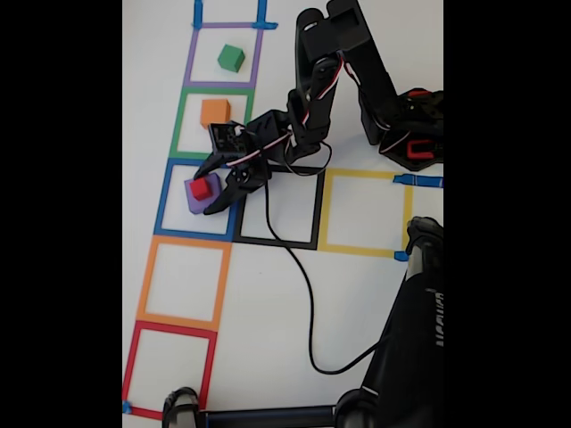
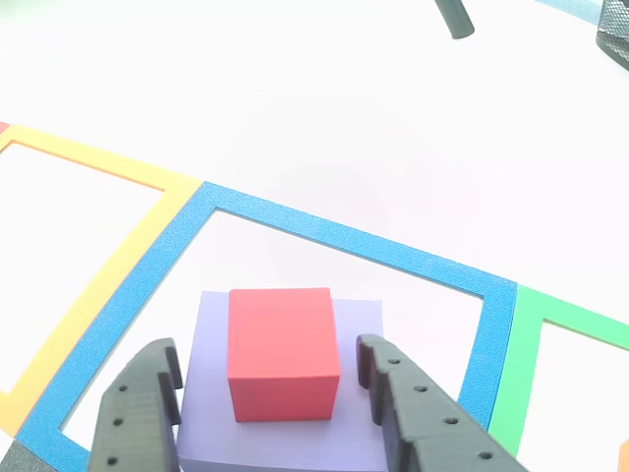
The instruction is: Tower of hanoi
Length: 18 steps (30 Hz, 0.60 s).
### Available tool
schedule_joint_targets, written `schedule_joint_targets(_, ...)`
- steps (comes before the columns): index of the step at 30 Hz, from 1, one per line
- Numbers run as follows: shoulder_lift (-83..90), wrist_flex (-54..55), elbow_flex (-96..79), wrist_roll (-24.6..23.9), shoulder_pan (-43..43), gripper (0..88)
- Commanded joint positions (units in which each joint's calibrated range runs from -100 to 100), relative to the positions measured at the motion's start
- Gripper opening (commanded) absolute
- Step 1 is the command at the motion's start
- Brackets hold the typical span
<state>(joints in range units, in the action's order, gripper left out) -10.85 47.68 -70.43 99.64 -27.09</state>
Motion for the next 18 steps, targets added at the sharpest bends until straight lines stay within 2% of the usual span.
schedule_joint_targets(1, 0.31, 1.14, 1.34, 0.36, -1.1, 12.7)
schedule_joint_targets(10, 0.31, 1.31, 1.34, 0.36, -2.63, 3.9)
schedule_joint_targets(18, 1.12, 1.22, 1.25, 0.36, -3.68, 0.9)
